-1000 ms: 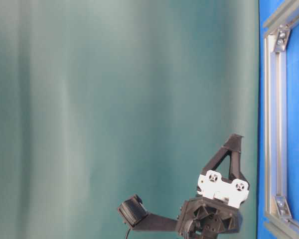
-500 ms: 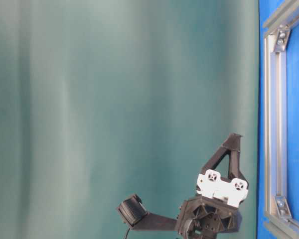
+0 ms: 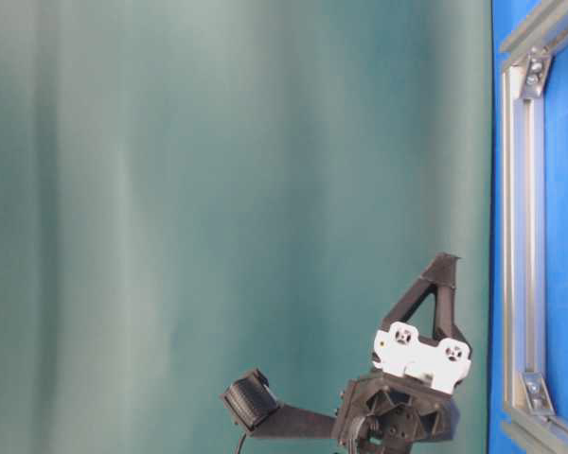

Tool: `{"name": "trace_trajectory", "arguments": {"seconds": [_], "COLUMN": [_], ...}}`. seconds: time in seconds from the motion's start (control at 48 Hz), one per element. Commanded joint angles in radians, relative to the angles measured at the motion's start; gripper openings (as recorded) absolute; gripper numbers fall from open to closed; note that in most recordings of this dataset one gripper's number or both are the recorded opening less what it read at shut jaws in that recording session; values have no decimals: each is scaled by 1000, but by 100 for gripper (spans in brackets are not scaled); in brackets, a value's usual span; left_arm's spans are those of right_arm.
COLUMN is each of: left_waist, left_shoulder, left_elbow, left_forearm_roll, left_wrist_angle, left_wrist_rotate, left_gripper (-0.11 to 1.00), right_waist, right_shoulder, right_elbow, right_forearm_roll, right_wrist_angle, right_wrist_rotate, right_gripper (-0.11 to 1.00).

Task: Insert the wire through the string loop located on the right side.
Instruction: 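Push the USB plug through the white zip-tie loop with the right gripper, then move the left gripper to the plug emerging from the loop, open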

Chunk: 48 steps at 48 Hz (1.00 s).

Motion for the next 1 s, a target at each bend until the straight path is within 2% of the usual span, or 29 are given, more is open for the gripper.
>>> {"name": "trace_trajectory", "arguments": {"seconds": [0.0, 0.312, 0.417, 0.979], "left_waist": [-3, -18, -44, -388], "left_shoulder": [-31, -29, -29, -28], "left_elbow": [-20, -18, -15, -20], "left_forearm_roll": [3, 3, 2, 2], "left_wrist_angle": [-18, -25, -25, -9], "left_wrist_rotate": [-2, -3, -8, -87], "left_gripper": [0, 0, 0, 0], "right_waist": [-2, -2, -2, -2], "right_shoulder": [-5, -5, -5, -5], "right_elbow": [-17, -15, -15, -17], "right_forearm_roll": [-2, -2, -2, -2], "right_wrist_angle": [-15, -17, -15, -17], "right_wrist_rotate": [-2, -2, -2, -5], "right_gripper": [-4, -4, -4, -4]}}
